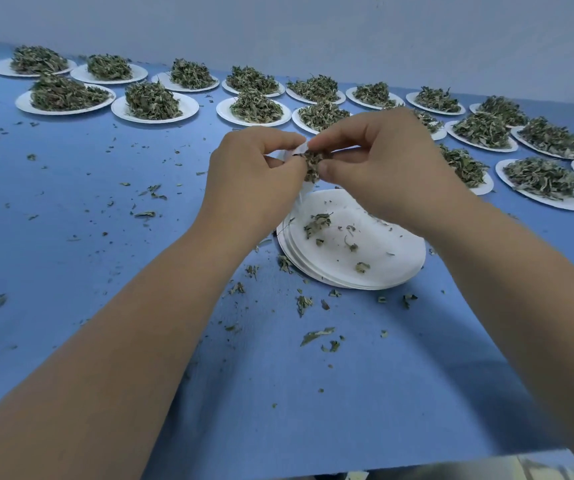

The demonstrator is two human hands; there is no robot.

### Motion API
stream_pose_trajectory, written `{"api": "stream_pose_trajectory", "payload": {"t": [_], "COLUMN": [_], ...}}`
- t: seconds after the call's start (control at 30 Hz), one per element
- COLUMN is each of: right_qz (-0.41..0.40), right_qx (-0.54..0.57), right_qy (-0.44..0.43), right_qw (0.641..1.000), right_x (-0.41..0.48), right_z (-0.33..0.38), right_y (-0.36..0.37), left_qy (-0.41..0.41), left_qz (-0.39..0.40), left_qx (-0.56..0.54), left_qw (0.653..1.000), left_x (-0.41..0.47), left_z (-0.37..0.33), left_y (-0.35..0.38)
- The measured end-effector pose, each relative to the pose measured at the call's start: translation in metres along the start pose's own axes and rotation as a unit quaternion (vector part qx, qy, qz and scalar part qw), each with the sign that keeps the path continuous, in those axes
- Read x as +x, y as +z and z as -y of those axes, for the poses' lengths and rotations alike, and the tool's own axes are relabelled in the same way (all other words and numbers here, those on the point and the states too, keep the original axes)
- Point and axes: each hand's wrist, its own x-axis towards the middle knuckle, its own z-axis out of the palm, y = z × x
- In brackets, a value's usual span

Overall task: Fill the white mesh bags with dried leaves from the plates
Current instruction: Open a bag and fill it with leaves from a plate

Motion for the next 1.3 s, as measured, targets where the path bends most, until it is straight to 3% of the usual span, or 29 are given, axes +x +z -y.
{"api": "stream_pose_trajectory", "payload": {"t": [0.2, 0.3, 0.43, 0.53, 0.67, 0.93, 1.0, 1.1, 1.23, 1.3], "right_qz": [-0.041, -0.024, 0.039, 0.028, -0.027, -0.092, -0.060, 0.050, 0.044, 0.059], "right_qx": [-0.166, -0.230, -0.082, -0.015, -0.011, -0.197, -0.236, -0.188, -0.170, -0.099], "right_qy": [-0.123, -0.135, -0.066, -0.044, -0.053, -0.126, -0.111, -0.034, -0.044, -0.029], "right_qw": [0.977, 0.963, 0.994, 0.999, 0.998, 0.968, 0.964, 0.980, 0.983, 0.993], "right_x": [0.001, 0.001, -0.001, 0.000, 0.006, 0.018, 0.026, 0.038, 0.033, 0.029], "right_z": [-0.003, 0.000, 0.006, 0.006, 0.009, 0.007, 0.005, 0.005, 0.000, -0.002], "right_y": [0.011, 0.012, 0.004, 0.004, 0.013, 0.026, 0.022, 0.017, 0.023, 0.017], "left_qy": [-0.013, -0.022, -0.051, -0.060, -0.063, -0.065, -0.062, -0.061, -0.068, -0.068], "left_qz": [-0.001, -0.014, -0.014, -0.006, -0.007, 0.019, 0.035, 0.056, 0.058, 0.044], "left_qx": [-0.046, -0.068, -0.118, -0.152, -0.180, -0.209, -0.204, -0.200, -0.186, -0.181], "left_qw": [0.999, 0.997, 0.992, 0.987, 0.982, 0.975, 0.976, 0.976, 0.979, 0.980], "left_x": [0.001, 0.003, 0.008, 0.010, 0.012, 0.011, 0.010, 0.010, 0.011, 0.012], "left_z": [0.001, 0.004, 0.008, 0.008, 0.009, 0.007, 0.006, 0.005, 0.006, 0.006], "left_y": [0.000, -0.003, -0.006, -0.006, -0.008, -0.010, -0.010, -0.012, -0.014, -0.016]}}
